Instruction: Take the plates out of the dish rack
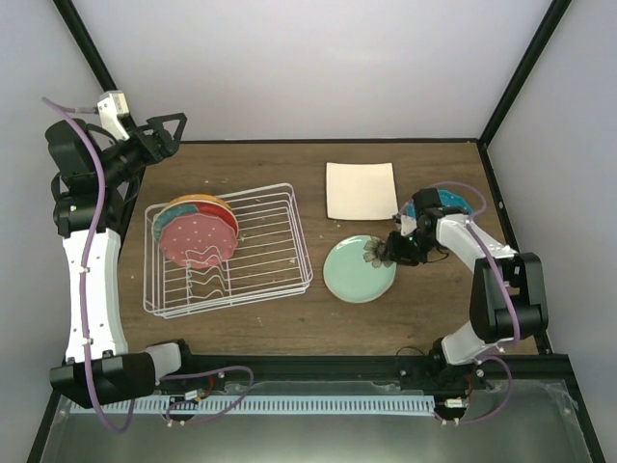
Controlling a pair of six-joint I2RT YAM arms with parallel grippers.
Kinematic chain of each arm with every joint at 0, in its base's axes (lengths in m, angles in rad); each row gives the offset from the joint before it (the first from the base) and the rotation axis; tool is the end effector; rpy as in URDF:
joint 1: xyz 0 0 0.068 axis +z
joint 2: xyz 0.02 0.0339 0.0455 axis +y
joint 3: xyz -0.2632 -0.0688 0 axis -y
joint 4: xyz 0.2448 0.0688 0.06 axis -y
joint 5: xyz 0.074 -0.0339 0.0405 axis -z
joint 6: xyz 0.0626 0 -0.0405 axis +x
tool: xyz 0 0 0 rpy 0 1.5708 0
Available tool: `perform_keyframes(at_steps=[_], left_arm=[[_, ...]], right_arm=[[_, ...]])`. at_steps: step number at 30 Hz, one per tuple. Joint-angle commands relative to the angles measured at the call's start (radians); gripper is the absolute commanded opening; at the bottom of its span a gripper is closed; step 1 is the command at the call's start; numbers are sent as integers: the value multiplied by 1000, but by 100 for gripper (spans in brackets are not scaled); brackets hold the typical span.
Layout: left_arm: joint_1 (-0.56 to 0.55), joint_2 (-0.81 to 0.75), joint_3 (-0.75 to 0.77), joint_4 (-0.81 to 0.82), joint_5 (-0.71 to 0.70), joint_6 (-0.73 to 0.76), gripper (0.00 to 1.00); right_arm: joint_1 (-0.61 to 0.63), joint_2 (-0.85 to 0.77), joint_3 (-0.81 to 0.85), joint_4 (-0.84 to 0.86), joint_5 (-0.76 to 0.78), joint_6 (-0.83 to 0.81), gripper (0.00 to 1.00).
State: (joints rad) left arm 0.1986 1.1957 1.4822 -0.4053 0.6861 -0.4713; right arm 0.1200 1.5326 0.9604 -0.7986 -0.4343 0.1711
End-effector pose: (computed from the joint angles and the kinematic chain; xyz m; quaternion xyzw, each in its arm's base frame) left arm 0.2657 0.0130 0.4706 -0.0206 0.7385 -0.3342 0.5852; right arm 0.2691 0.0590 0.1662 0.0033 0.9719 0.2262 0.0654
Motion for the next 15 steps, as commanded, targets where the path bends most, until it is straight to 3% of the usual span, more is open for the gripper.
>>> perform_keyframes(at_steps=[1,9,15], left_arm=[[6,-16,-12,10,9,0,100],[5,-25,-19,10,7,0,100],[7,-27,-19,11,7,-1,100]], right_arm=[[-4,12,25,23,26,8,35],[-5,41,45,26,163,45,55],[-5,60,107,23,258,85,59]])
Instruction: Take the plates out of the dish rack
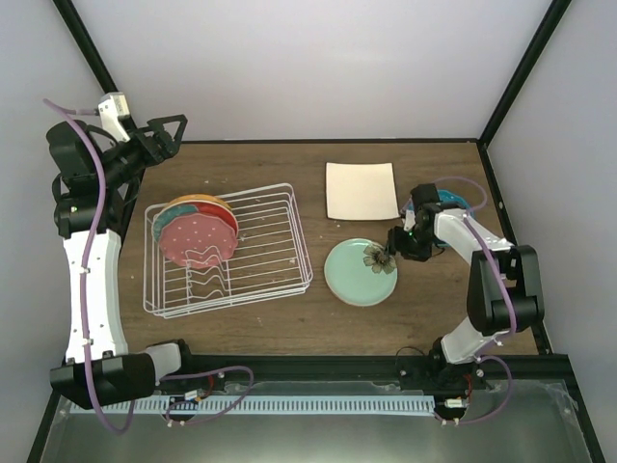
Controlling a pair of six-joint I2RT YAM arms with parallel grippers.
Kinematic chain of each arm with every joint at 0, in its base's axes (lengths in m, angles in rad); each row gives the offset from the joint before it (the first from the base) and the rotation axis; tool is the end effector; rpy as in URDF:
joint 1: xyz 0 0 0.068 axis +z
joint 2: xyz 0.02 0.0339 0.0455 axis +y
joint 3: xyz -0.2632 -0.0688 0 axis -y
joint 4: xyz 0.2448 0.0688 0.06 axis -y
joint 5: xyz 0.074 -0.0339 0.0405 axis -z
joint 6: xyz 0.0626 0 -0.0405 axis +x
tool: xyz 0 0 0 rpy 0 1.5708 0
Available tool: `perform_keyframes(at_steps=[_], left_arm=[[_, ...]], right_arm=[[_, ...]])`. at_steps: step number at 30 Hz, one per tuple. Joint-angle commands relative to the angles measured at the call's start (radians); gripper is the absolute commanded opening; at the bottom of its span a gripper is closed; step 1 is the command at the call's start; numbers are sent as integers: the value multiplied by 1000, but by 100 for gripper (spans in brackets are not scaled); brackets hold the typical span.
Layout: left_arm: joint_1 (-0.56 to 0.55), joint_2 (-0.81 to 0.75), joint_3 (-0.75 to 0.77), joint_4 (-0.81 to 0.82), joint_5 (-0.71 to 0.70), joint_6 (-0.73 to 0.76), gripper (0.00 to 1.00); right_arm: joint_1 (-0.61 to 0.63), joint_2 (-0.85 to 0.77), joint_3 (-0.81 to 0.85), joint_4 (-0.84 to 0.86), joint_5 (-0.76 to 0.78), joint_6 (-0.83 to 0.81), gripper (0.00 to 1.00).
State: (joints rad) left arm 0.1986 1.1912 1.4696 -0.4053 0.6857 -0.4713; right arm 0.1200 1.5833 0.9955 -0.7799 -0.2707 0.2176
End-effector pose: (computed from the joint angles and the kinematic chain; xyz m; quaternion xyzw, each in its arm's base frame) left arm 0.2655 0.0130 0.4674 -0.0225 0.7406 -0.3346 0.5823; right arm 0.2833 0.0510 0.1593 0.0344 0.9852 0.1492 0.0765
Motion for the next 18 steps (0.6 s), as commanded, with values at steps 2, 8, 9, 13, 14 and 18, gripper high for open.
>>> perform_keyframes(at_steps=[2,8,9,13,14,18], left_arm=[[7,-25,-6,11,8,-1,100],[7,-26,-6,10,13,0,100],[7,-24,-6,11,15,0,100],[7,-21,-7,17,14,-7,100],[6,-22,-8,17,14,-7,100],[6,-33,-7,10,1,3,100]], right_arm=[[-5,6,114,3,140,49,59],[62,-78,325,194,5,25,58],[106,-75,362,241,-21,6,58],[337,31,567,347,-78,-141,58],[403,67,606,371,-79,-182,58],[613,185,701,475,-13,-333,57]])
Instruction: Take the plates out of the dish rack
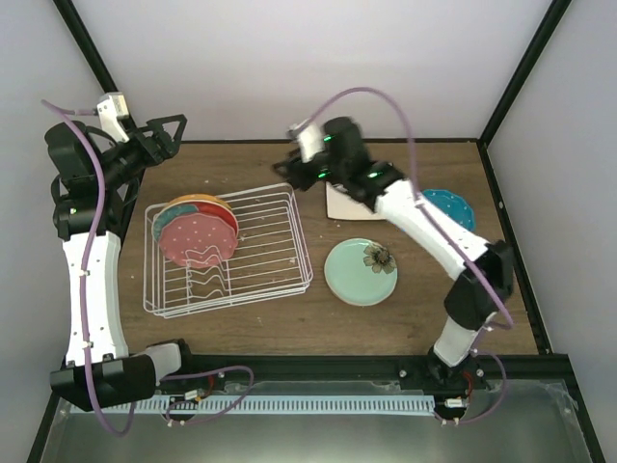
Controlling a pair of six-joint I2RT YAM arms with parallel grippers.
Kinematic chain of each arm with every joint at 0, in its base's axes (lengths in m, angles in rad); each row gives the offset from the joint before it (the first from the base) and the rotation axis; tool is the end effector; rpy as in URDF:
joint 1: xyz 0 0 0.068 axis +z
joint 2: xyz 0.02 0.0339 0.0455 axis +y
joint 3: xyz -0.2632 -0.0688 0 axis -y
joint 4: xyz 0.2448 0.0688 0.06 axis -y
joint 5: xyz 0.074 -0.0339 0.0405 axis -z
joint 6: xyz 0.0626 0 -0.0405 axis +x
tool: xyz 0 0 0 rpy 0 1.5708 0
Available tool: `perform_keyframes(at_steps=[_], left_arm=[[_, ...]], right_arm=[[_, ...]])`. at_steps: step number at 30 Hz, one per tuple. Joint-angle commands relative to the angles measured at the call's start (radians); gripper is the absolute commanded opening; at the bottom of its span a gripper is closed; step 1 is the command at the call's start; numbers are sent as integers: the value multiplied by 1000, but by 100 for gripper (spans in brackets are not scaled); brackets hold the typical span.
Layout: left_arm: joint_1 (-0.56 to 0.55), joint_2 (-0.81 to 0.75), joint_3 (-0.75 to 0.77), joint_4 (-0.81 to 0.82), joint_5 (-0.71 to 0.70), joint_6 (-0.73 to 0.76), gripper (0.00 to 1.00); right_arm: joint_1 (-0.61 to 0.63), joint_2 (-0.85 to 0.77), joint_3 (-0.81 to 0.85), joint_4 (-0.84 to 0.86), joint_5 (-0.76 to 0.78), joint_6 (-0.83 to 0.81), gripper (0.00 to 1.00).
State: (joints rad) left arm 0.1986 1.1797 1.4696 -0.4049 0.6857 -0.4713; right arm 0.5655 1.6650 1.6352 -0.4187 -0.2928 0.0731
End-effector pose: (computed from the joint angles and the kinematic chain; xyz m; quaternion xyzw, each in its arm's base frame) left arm 0.2615 0.0122 0.4702 -0.0199 0.7376 -0.3338 0.5866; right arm 0.3381 0.2360 0.3701 -0.2794 0.7934 0.2825 0.4611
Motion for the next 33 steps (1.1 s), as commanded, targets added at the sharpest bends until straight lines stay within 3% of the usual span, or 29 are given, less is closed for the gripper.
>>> perform_keyframes(at_steps=[1,11,21,33], left_arm=[[6,-27,-7,5,-1,7,100],[7,-45,-6,-17,-5,29,100],[7,-31,-2,-14,1,34,100],[6,-25,0,-12,14,41,100]], right_arm=[[211,127,67,146,29,-223,56],[418,337,172,270,163,-425,52],[442,474,279,302,179,-445,51],[453,499,289,309,140,-459,50]])
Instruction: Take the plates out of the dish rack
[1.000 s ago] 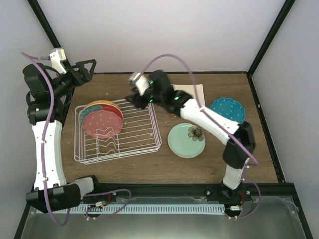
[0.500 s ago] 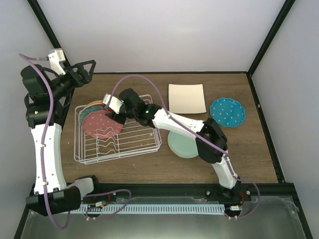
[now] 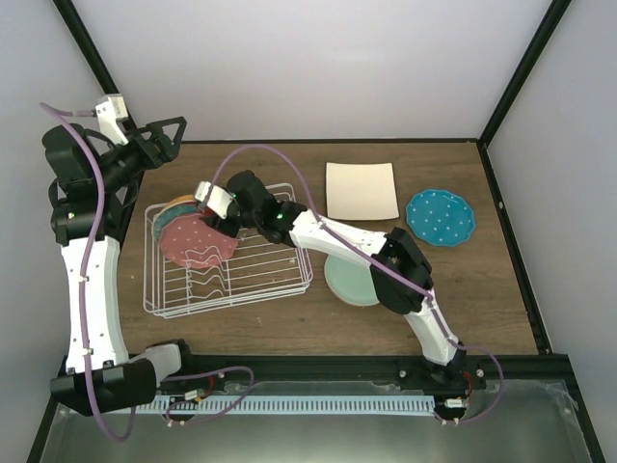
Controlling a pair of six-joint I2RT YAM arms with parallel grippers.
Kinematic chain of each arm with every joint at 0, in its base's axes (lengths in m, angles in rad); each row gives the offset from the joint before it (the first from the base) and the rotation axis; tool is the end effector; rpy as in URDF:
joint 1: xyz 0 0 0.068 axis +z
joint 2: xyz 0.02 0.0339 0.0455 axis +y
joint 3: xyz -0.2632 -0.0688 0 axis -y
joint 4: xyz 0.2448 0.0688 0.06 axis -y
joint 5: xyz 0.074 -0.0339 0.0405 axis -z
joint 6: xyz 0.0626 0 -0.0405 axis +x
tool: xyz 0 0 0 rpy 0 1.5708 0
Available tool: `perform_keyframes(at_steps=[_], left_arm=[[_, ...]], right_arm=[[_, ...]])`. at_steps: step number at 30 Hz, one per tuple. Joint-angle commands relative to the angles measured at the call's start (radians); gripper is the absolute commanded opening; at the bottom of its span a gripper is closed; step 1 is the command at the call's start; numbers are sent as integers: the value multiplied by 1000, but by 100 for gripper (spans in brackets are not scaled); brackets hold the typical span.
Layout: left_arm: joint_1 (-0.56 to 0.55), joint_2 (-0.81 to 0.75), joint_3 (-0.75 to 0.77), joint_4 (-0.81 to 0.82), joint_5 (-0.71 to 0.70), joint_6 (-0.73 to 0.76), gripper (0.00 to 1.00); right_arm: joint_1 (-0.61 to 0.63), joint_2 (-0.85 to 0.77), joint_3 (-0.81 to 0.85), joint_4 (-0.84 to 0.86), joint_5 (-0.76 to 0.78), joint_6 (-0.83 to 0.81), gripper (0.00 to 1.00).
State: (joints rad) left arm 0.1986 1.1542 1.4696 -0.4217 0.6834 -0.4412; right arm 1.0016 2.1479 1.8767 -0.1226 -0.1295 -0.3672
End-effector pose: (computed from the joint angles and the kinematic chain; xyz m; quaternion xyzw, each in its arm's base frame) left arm 0.2524 0.0105 0.4742 -0.0077 0.7356 -0.3236 0.5951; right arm 0.2849 0.4602 0.2741 -0.5526 0.6204 0.2239 0.5095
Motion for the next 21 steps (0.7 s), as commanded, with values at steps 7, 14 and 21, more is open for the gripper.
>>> perform_keyframes(at_steps=[7,14,21], left_arm=[[6,-3,-3,2,18,13,100],[7,-7,-8,-3,23,22,100],[7,-7,-12,-1,23,23,100]], right_arm=[[34,37,66,2,-19,-23,50],[58,46,62,5,-4,-37,48],[80,11,4,55,25,-40,46]])
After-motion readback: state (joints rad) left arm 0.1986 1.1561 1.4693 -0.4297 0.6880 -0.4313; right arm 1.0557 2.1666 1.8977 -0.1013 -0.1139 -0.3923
